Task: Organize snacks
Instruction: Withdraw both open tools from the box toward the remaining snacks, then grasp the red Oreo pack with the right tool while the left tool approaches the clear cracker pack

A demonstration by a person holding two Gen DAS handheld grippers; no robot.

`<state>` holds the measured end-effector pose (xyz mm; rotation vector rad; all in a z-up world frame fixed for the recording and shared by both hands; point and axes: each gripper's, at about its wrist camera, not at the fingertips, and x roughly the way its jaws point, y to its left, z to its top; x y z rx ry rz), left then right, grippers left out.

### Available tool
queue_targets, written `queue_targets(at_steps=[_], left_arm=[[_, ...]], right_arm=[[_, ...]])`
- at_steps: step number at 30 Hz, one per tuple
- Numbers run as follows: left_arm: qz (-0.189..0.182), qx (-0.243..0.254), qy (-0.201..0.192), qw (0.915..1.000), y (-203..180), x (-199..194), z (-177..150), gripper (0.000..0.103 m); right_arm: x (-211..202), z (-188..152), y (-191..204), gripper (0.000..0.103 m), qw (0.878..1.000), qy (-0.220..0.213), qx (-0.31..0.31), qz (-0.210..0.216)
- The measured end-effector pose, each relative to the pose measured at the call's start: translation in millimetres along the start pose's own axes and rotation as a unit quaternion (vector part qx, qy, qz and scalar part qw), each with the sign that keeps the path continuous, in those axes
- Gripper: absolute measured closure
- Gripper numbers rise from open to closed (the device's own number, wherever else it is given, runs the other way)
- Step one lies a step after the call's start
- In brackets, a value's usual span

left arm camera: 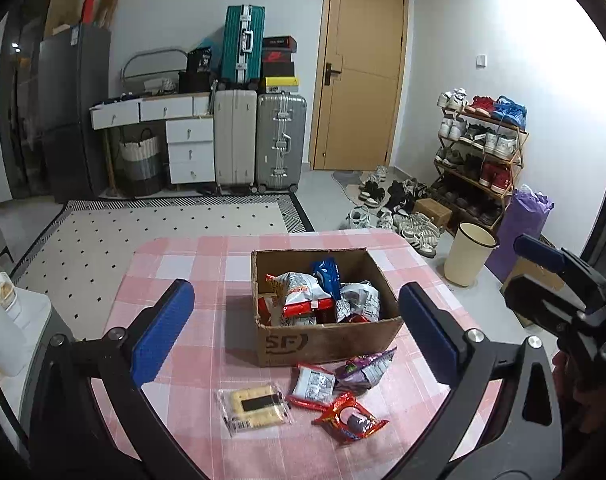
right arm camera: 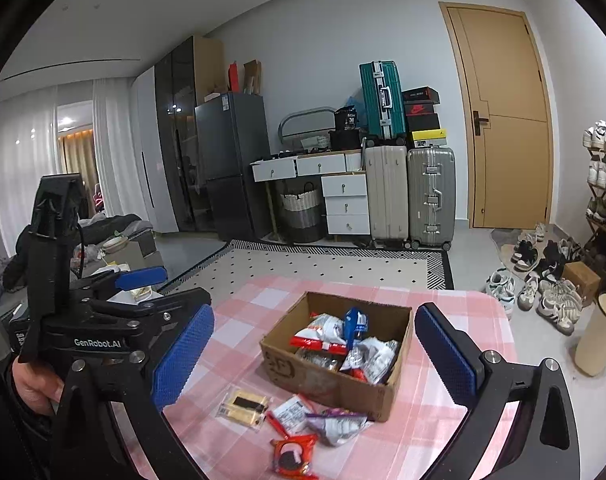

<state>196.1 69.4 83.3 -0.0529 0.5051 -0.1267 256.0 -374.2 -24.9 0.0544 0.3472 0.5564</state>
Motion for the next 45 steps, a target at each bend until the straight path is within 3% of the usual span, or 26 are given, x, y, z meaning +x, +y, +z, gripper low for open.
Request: queue_targets(at_steps=[7, 15, 23, 35, 38, 42, 45], left_arm=[[0.020, -0.001, -0.001, 0.9998, 3, -33, -28, 0.001], [0.017, -0.017, 0.008, 0.9997, 16, -44, -73, 0.001], [0.019, -0.035, 0.046, 0.9981, 29, -15, -109, 0.001], [0.017, -0.070, 0.078, 0.9944, 47, 24, -160, 0.001], [0.015, -0.071, 0.087, 0.9936, 45, 32, -166, 0.001], [0.009, -0.083, 0.090, 0.9924, 51, 38, -173, 0.001], [0.007, -0.088, 0.090, 0.9920, 55, 39, -177, 0.001]], right_arm=[[-25, -29, 5, 0.001, 1.000, -0.003, 0.025, 0.005], [-21, -79, 5, 0.001, 0.998, 0.046, 0.040, 0.000], [10, -133, 7, 0.001, 0.993, 0.101, 0.060, 0.015], [69, -181, 8, 0.002, 0.983, 0.169, 0.069, 0.035], [84, -188, 8, 0.005, 0.979, 0.186, 0.070, 0.038], [106, -197, 6, 0.018, 0.973, 0.214, 0.079, 0.046], [120, -200, 6, 0.020, 0.971, 0.220, 0.085, 0.046]])
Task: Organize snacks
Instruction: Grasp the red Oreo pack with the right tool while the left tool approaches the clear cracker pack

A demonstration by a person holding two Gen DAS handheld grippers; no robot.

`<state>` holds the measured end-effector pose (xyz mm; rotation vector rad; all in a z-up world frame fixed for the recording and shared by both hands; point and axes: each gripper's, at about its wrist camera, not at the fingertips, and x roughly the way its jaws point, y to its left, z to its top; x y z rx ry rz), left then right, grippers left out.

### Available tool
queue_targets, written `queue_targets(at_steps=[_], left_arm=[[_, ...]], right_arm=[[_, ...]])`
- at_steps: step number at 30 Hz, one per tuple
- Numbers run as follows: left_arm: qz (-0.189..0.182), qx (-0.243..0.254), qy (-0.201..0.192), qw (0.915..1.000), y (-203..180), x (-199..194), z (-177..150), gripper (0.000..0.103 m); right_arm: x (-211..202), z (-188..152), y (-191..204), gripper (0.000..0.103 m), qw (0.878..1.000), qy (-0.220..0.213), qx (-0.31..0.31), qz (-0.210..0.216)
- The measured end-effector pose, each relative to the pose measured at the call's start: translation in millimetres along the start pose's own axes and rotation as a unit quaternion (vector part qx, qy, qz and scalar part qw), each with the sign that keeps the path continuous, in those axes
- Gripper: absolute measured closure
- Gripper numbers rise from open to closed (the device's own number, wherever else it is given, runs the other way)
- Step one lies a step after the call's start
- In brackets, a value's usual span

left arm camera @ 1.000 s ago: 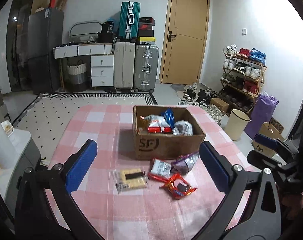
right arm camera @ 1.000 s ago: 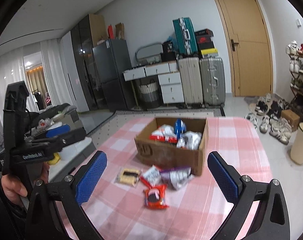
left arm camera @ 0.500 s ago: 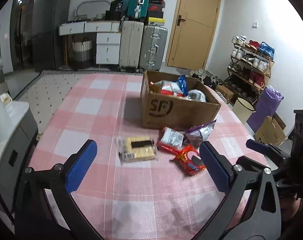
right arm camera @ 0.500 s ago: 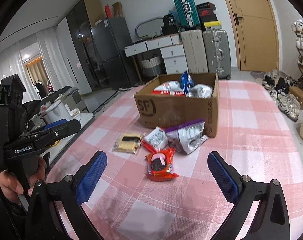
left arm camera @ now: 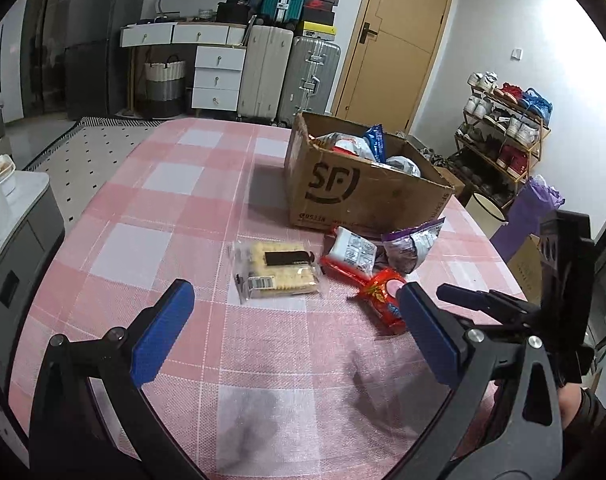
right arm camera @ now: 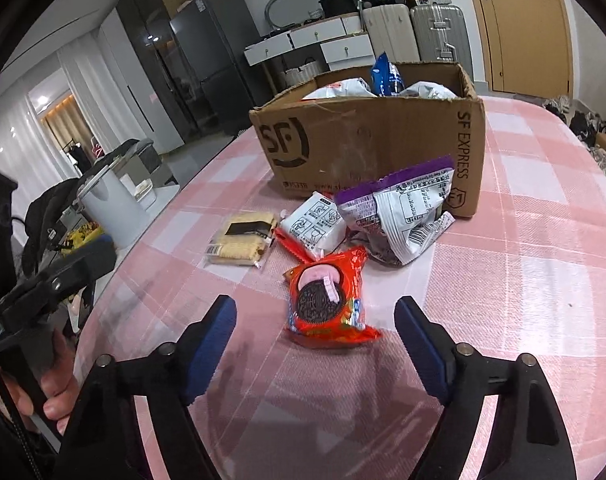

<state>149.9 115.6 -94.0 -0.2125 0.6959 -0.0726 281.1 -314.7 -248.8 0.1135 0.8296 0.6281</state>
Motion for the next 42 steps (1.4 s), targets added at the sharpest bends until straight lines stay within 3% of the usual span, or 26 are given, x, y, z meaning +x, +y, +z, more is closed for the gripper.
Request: queue_targets(at_steps=[7, 9, 11, 30, 42], left_arm=[[0.006, -0.009, 0.009, 0.9999, 13, 7, -3, 0.001], [0.007, -0.015, 0.014, 0.9998, 17, 11, -4, 0.001], [0.009, -0.022, 0.020, 0.9995, 22, 17, -5, 0.001], [0.021, -0.026, 0.036, 0.9988, 23, 20, -8, 0.001], [0.037, -0.023, 0.072, 0.9965, 14, 56, 4, 0.001]], right_arm=[[37, 8, 4, 0.035, 0.999, 0.030, -0.010, -0.020], [46, 8, 8, 0.053, 0.999, 0.039, -0.021, -0.030], [53, 6, 13, 0.057, 0.998, 0.045, -0.037, -0.035], [22, -2, 6, 0.058, 1.000, 0.011, -0.023, -0.014], [-18, -6, -6, 0.058, 1.000, -0.018, -0.009, 0.002]])
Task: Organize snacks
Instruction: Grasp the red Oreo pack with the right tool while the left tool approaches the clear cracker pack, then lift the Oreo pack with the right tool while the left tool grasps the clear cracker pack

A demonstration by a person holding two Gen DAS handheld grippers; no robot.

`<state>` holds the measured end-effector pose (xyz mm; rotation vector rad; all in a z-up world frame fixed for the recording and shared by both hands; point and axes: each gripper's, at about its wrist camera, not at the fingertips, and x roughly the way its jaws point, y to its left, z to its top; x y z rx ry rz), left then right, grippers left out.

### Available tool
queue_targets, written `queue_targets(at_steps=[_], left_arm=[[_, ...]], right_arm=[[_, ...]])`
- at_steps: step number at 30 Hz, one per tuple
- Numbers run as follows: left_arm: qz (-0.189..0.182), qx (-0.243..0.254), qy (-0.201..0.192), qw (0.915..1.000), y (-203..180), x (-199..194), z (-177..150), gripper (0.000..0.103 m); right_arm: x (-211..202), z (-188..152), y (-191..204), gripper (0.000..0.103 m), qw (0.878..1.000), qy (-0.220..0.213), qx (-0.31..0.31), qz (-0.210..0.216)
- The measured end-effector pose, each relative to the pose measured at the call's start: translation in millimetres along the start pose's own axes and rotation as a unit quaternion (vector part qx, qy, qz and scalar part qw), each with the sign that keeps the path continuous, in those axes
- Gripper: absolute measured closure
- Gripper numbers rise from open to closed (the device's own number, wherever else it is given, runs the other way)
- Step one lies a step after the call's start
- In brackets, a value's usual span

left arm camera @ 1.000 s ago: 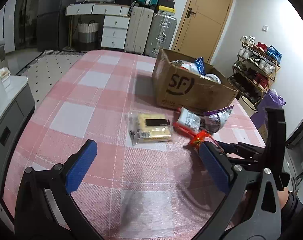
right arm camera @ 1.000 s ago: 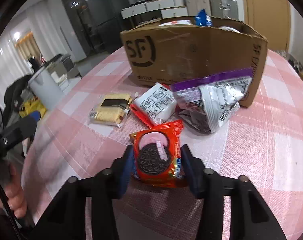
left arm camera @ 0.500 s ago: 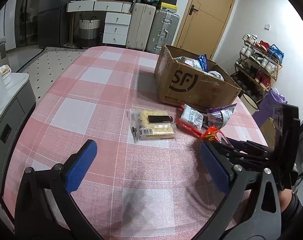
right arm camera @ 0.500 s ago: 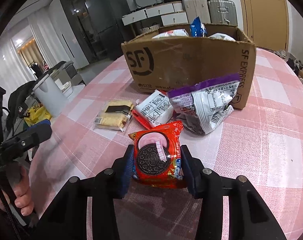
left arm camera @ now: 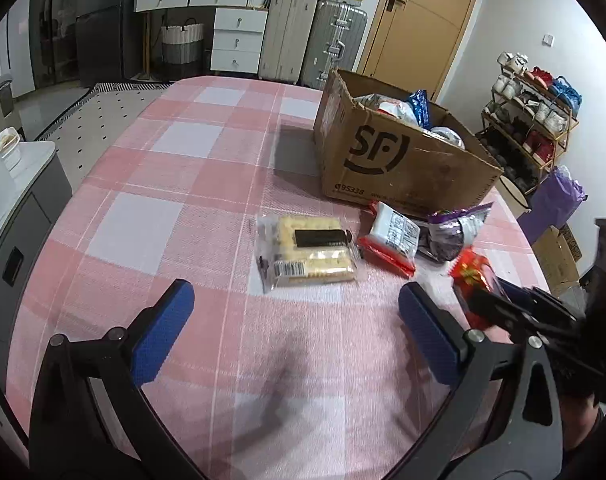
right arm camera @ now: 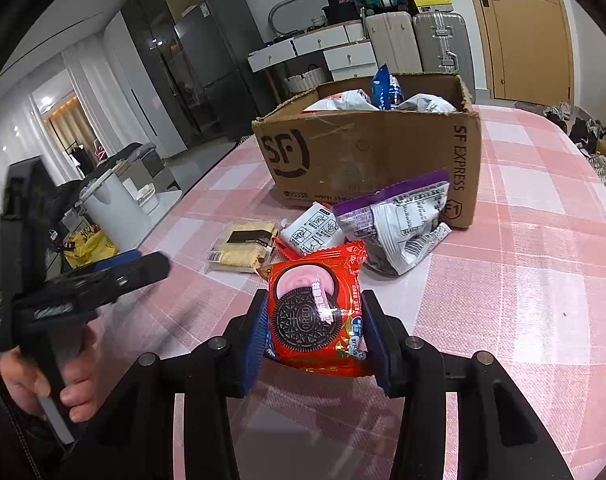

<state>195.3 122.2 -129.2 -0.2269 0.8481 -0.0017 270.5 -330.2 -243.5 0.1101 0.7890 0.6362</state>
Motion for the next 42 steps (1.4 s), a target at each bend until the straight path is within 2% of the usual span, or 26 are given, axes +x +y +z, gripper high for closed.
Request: queue_targets(at_steps=[3, 7, 16, 19, 24, 29, 31, 38, 42], left_arm=[[0.003, 0.004, 0.011, 0.9999, -4, 14, 7, 0.001], [0.029, 0.002, 0.025, 0.9993, -9, 39, 19, 0.001], [0.048, -0.011, 0.069, 0.9964, -15, 85, 31, 0.001], [0.071, -0.005, 0.084, 0.9939, -14, 97, 32, 0.001], [0.086, -0.006, 0.087, 0.9924, -11, 108, 35, 0.001], [0.081, -0.008, 0.087, 0.9929, -9, 111, 37, 0.002], [0.079, -0.006, 0.085, 0.9932, -9, 110, 37, 0.005], [0.059, 0.027, 0.076, 0.9950, -23, 103, 36, 0.047], [0.048, 0.022, 0.078, 0.9956, -20, 102, 37, 0.048]], right_arm=[[-7, -1, -2, 0.058, 1.000, -0.005, 0.003, 0.003], [-16, -4, -9, 0.058, 1.000, -0.012, 0.016, 0.014], [-12, -6, -21, 0.058, 0.999, -0.013, 0.040, 0.032], [-10, -7, -25, 0.058, 0.998, -0.013, 0.048, 0.036], [-13, -7, -32, 0.058, 0.997, -0.023, 0.060, 0.049], [-15, -7, -35, 0.058, 0.996, -0.027, 0.067, 0.053], [-16, -8, -35, 0.058, 0.996, -0.028, 0.067, 0.052], [-20, -10, -35, 0.058, 0.996, -0.032, 0.069, 0.049], [-24, -10, -35, 0.058, 0.996, -0.037, 0.069, 0.047]])
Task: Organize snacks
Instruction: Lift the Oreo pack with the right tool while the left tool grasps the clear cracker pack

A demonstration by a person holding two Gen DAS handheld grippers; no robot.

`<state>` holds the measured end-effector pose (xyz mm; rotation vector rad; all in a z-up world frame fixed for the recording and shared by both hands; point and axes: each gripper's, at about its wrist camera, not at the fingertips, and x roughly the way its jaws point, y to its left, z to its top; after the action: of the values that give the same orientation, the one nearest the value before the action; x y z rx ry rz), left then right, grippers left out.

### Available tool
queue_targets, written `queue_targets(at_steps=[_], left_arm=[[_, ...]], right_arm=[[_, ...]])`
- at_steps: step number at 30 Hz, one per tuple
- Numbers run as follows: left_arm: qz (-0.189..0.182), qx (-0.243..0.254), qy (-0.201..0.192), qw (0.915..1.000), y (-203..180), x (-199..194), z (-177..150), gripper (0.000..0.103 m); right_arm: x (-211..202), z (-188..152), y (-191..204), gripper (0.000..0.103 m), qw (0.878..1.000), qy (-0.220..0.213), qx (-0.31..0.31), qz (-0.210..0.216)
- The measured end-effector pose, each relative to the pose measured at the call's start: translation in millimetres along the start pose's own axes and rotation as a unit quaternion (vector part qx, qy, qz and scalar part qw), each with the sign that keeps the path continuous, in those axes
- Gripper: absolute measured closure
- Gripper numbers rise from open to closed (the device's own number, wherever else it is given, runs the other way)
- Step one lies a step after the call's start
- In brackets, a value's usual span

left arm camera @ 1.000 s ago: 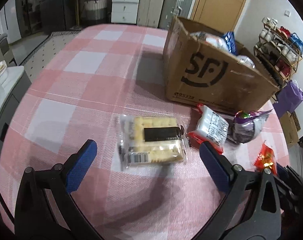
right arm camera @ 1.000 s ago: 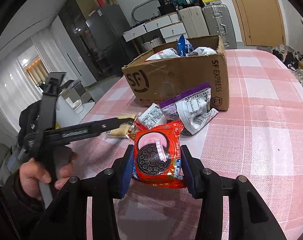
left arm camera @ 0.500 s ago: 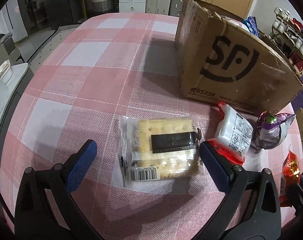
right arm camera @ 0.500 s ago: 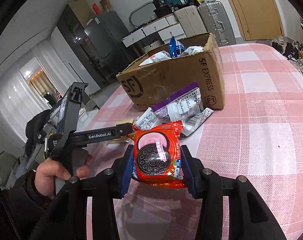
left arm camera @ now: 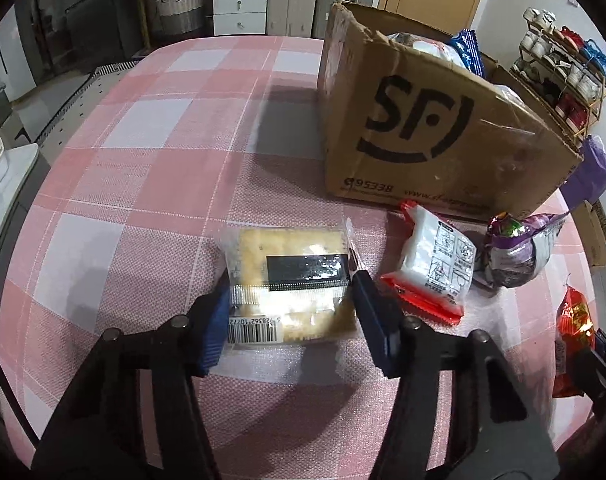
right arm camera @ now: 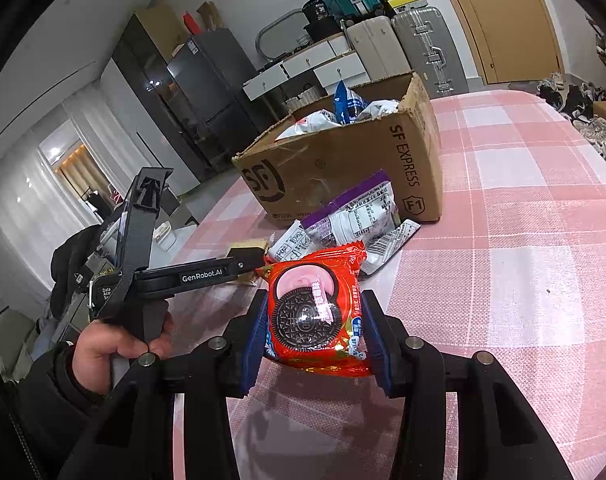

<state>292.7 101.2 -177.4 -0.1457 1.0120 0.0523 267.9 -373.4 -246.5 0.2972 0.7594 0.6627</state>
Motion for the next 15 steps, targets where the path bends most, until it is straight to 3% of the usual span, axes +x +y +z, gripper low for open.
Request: queue_targets(at_steps=[15], left_arm=[[-0.012, -0.007, -0.006, 0.9999, 9, -14, -4, 0.049]], right_arm=[[-5, 1, 6, 0.058, 1.000, -0.005, -0.005, -0.005]])
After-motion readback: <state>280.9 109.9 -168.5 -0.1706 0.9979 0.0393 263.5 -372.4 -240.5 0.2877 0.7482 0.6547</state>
